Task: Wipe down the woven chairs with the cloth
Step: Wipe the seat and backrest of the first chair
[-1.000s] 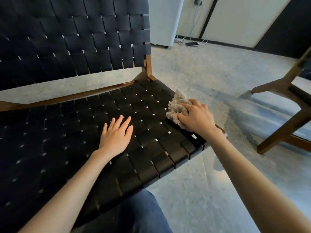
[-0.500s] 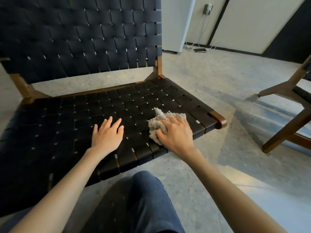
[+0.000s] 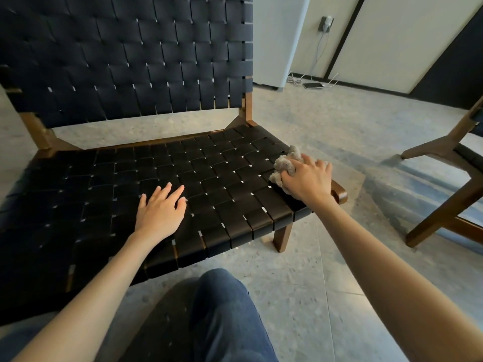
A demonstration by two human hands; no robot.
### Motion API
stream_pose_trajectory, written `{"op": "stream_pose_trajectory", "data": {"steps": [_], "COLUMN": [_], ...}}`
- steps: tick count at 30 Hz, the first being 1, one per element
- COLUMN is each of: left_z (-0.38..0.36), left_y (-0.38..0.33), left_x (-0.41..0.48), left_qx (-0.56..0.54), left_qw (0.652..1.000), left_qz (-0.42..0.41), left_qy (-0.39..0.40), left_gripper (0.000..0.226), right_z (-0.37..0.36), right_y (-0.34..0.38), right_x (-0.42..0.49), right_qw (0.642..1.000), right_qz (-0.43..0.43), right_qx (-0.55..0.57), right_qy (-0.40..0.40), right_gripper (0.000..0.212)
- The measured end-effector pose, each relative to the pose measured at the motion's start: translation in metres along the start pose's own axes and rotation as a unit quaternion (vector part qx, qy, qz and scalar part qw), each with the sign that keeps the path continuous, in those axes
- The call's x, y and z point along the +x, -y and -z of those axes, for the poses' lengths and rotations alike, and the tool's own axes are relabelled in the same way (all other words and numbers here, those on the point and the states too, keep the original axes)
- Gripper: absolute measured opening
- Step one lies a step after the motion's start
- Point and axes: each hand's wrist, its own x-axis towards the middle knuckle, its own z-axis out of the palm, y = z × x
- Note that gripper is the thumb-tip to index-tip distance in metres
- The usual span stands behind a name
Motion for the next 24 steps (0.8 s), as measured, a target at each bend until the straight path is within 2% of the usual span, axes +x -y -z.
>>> {"op": "stream_pose_trajectory", "data": {"steps": [4,8,11,14,18,21,24], "left_z": [0.000,0.001,0.000,0.000,-0.003,-0.007,-0.008], "left_y": [0.000,-0.001,-0.001,0.000,0.002,0.003,0.003], "left_x": [0.000,-0.001,-0.001,0.000,0.003,0.005,0.005], "left_qx": [-0.002,0.000,0.005,-0.001,-0.001,0.010,0.013], "left_qw": [1.000,1.000,1.000,1.000,1.000,1.000,1.000], "left_qz": [-0.001,-0.001,-0.001,0.000,0.003,0.002,-0.006], "left_qy": [-0.009,-0.017,-0.024,-0.020,-0.020,-0.014,-0.019], "left_gripper": [0.048,0.048,0.048,0.048,0.048,0.049,0.049], "right_z": [-0.005,-0.021,-0.030,-0.032,-0.024,-0.023,-0.028], "right_y": [0.045,0.112,0.143,0.134,0.072,0.037,0.047], "right_x": [-0.018,-0.048,-0.046,-0.021,0.020,0.042,0.049], "right_qw": [0.988,0.968,0.961,0.970,0.987,0.994,0.996], "right_qz": [0.137,0.208,0.252,0.232,0.159,0.110,0.076], "right_qx": [0.068,0.138,0.102,0.046,-0.017,-0.018,-0.041], "right_qy": [0.009,0.027,0.048,0.052,0.002,-0.008,0.006], "right_gripper": [0.040,0.044,0.046,0.053,0.066,0.054,0.048]}}
